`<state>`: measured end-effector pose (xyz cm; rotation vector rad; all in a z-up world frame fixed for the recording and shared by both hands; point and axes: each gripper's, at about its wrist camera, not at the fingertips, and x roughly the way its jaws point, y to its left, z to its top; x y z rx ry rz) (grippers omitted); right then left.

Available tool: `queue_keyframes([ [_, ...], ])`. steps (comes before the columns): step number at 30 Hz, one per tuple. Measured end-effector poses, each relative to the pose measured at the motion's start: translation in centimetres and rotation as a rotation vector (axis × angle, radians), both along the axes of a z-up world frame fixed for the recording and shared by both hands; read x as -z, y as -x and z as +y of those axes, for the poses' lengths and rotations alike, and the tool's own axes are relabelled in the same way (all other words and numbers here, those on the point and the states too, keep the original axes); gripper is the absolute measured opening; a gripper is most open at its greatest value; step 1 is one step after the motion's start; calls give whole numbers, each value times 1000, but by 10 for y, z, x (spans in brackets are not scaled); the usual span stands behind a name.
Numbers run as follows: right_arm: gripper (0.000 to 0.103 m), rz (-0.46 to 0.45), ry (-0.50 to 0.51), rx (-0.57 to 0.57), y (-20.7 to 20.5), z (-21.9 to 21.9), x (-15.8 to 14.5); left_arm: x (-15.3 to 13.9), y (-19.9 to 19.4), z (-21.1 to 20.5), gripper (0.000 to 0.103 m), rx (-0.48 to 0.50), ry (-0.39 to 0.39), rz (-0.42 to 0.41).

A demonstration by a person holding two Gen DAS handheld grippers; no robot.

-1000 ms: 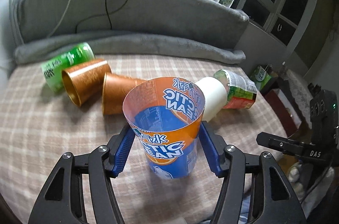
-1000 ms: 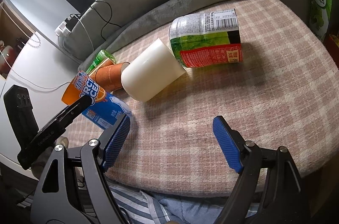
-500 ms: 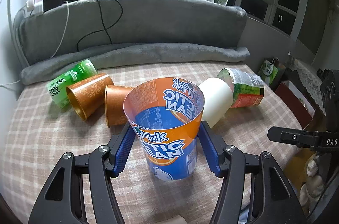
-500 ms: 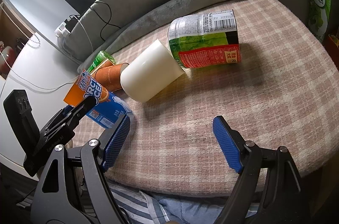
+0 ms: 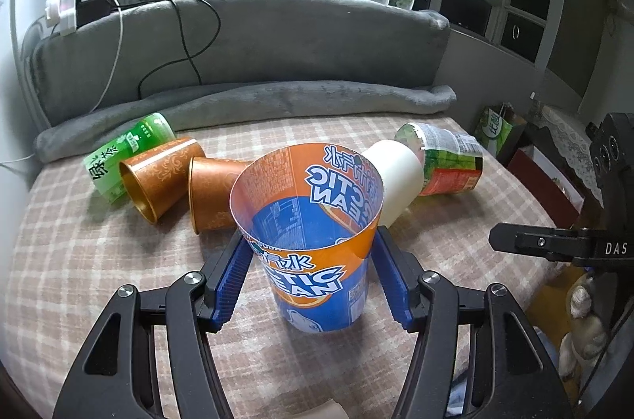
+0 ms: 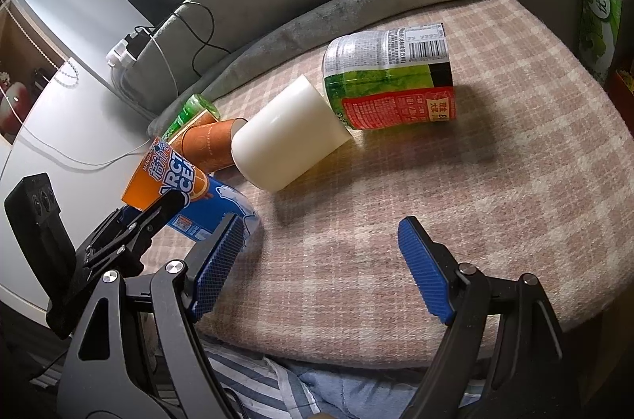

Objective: Flip cup upright
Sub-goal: 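Rotate the blue bottle base-down with the left gripper and lower it to the table, then open the left gripper to release the standing bottle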

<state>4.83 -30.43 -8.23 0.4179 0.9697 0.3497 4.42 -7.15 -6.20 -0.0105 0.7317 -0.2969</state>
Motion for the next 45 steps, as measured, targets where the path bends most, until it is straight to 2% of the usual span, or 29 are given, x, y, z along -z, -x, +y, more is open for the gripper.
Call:
queue_keyframes([
  [14, 83, -11, 11, -1, 0, 1, -3, -1, 4, -9, 63, 28, -12, -1],
  [23, 83, -29, 35, -5, 1, 3, -6, 0, 4, -8, 69, 35, 16, 25],
  [25, 83, -34, 43, -6, 1, 4, -6, 0, 4, -7, 73, 36, 22, 31],
  [28, 83, -44, 54, -11, 1, 7, -8, -2, 6, -6, 74, 37, 30, 35],
  [45, 85, -208, 237, -23, 11, 32, -31, -10, 25, 19, 76, 5, 77, 36],
])
